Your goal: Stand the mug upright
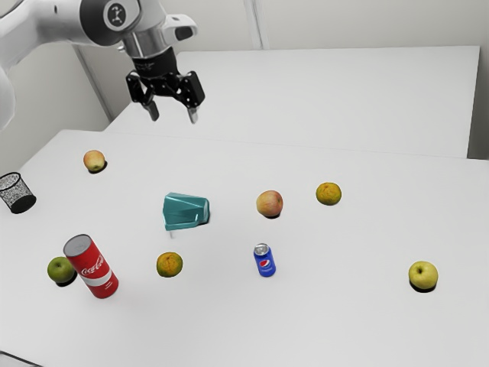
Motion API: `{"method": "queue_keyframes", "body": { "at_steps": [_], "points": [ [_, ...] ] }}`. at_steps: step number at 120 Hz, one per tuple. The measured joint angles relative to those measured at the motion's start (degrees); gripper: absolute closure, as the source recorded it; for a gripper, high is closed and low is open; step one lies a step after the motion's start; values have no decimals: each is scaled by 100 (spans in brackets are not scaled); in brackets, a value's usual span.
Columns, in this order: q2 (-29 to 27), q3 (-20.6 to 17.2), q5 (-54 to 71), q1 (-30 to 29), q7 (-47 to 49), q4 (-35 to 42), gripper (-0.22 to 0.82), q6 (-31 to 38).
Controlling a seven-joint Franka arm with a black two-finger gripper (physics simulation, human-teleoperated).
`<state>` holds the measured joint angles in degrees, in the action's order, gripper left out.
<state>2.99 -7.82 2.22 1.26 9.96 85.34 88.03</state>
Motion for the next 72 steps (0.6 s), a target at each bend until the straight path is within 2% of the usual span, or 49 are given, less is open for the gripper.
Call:
{"method": "queue_keyframes", "body": {
  "at_steps": [21, 56, 72],
  "points": [
    [30, -2, 31, 110, 15, -7, 0, 136],
    [-73, 2, -102, -63, 51, -26, 0, 179],
    [-272, -39, -401, -139, 157, 291, 0, 152]
  ]
}}
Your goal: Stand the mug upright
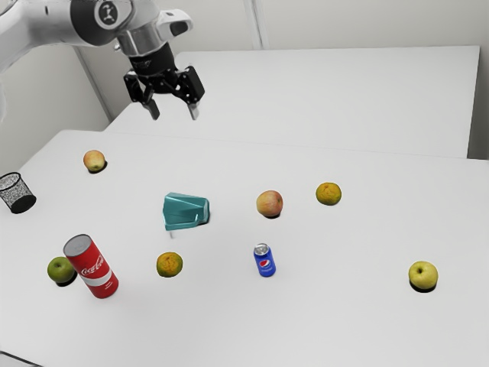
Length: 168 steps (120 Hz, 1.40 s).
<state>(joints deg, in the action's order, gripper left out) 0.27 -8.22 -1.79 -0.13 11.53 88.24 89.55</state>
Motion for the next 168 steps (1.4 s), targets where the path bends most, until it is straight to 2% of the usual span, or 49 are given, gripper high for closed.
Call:
{"method": "queue_keyframes", "body": {
  "at_steps": [17, 36, 76, 117, 168],
  "points": [
    [-451, 5, -602, -73, 76, 886, 0, 69],
    [-836, 28, -1078, -303, -133, 1870, 0, 599],
    [-1024, 50, -2193, -926, -1258, 3403, 0, 1973],
    [-538, 58, -3083, -1823, -2685, 3606, 0, 2647],
    [729, 59, -3606, -2546, -4311, 3094, 0, 2792]
  ]
}}
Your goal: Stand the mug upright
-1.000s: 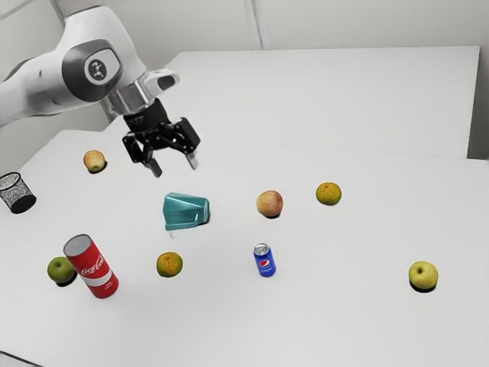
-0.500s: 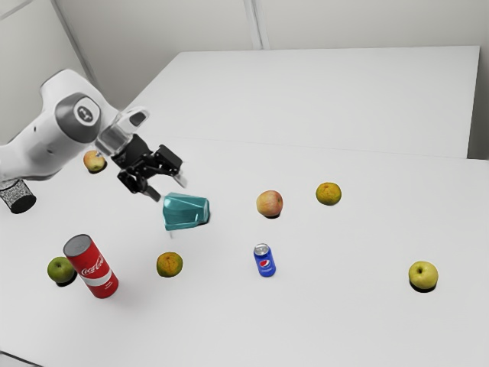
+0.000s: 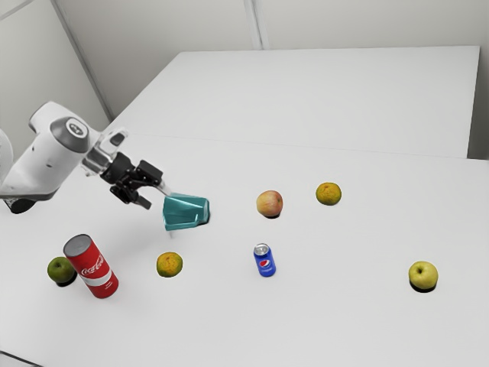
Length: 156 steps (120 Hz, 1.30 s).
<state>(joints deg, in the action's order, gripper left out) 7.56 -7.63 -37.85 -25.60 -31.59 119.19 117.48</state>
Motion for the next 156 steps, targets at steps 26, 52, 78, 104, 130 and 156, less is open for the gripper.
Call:
{"method": "queue_keyframes", "body": {
  "at_steps": [26, 52, 78, 104, 130, 156],
  "points": [
    [641, -1, -172, -194, -560, -532, 0, -134],
    [1151, -1, -593, -277, -1092, -886, 0, -405],
    [1398, -1, -870, -306, -1562, -1049, 0, -629],
    [1596, -2, -1342, -314, -1911, -1062, 4, -971],
    [1706, -5, -1579, -358, -2202, -1060, 34, -1122],
    [1694, -10, -1621, -354, -2436, -1062, 64, -1174]
  ]
}}
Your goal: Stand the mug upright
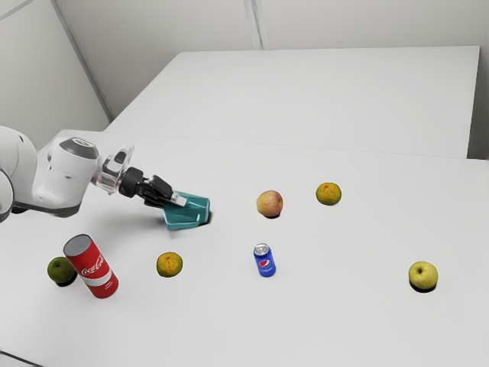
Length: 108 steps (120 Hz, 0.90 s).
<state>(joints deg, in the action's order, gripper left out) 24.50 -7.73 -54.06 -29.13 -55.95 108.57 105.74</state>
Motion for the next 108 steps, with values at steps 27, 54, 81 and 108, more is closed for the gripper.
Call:
{"method": "queue_keyframes", "body": {
  "at_steps": [27, 54, 81, 108],
  "points": [
    [-12, -12, 0, 23, -170, 0, 75, 11],
    [-152, -51, 99, 112, -250, 11, 76, 144],
    [-858, -66, 1079, 613, -34, 196, 77, 700],
    [-1359, -170, 3052, 1056, 586, 582, 78, 1445]
  ]
}}
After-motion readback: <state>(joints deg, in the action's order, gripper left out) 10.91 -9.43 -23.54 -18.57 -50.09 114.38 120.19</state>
